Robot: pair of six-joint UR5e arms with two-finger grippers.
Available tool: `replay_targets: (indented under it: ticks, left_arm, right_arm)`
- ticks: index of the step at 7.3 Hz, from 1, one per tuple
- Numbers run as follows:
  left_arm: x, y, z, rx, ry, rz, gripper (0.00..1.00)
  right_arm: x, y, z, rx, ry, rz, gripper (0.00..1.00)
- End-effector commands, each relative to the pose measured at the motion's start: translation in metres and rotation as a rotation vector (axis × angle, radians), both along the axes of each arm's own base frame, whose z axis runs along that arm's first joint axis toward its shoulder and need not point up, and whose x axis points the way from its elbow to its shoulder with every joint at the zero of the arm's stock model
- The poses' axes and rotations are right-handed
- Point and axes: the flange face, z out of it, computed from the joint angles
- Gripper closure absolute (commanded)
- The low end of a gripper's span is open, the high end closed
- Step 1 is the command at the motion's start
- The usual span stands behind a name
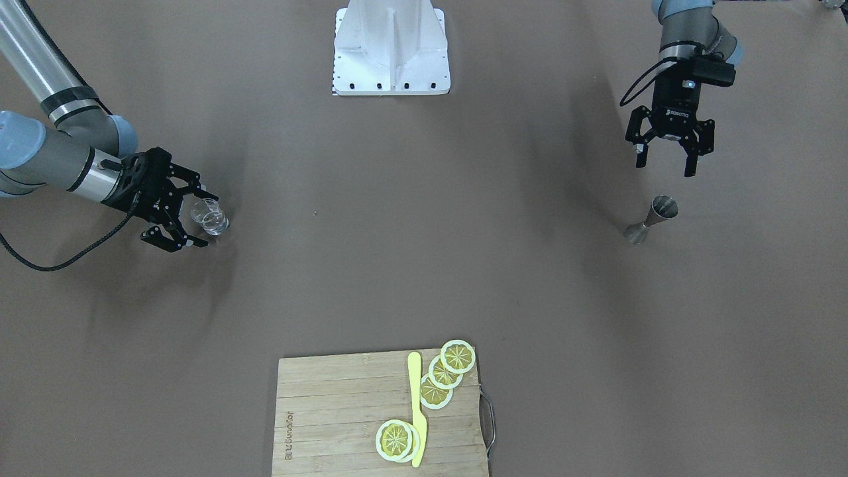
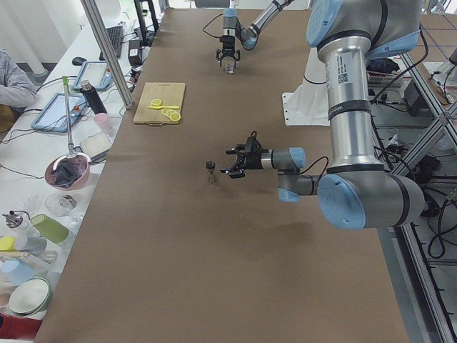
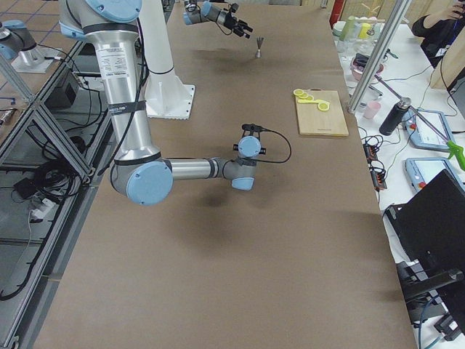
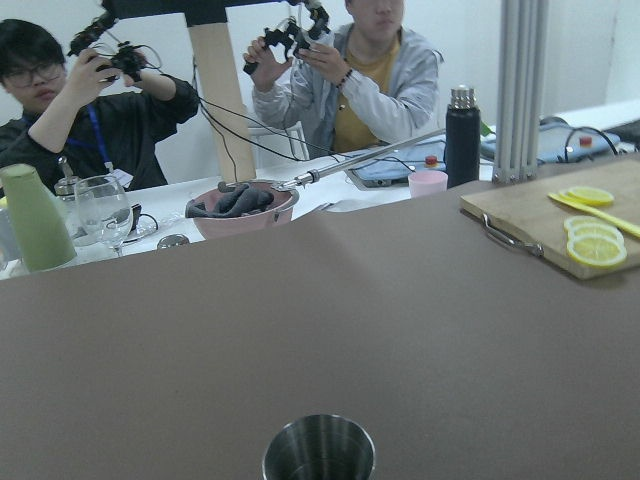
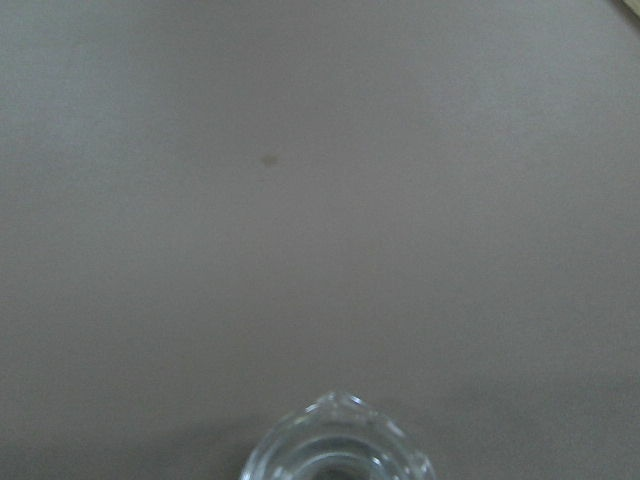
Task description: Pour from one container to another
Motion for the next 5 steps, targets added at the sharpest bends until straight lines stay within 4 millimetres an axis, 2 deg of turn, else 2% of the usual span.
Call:
replay_targets:
  ticks: [1, 3, 4, 5]
  left_arm:
    - [0.009, 0.000, 0.013, -0.018, 0.040, -0.044, 0.02]
    - [0.045, -0.007, 0.017, -0.018, 0.033, -0.054, 0.02]
    - [0.062, -0.011, 0.025, -0.011, -0.030, -0.106, 0.02]
    - [0.073, -0.010, 0.023, -0.007, -0.037, -0.118, 0.02]
  right_arm:
    - [-0.006, 0.004, -0.001, -0.024, -0.002, -0.006, 0.06]
    - [-0.009, 0.006, -0.003, -0.029, -0.004, -0.011, 0.06]
    - [-0.010, 0.005, -0.004, -0.028, -0.005, -0.011, 0.06]
    - [-0.010, 0.005, -0.003, -0.029, -0.004, -0.010, 0.06]
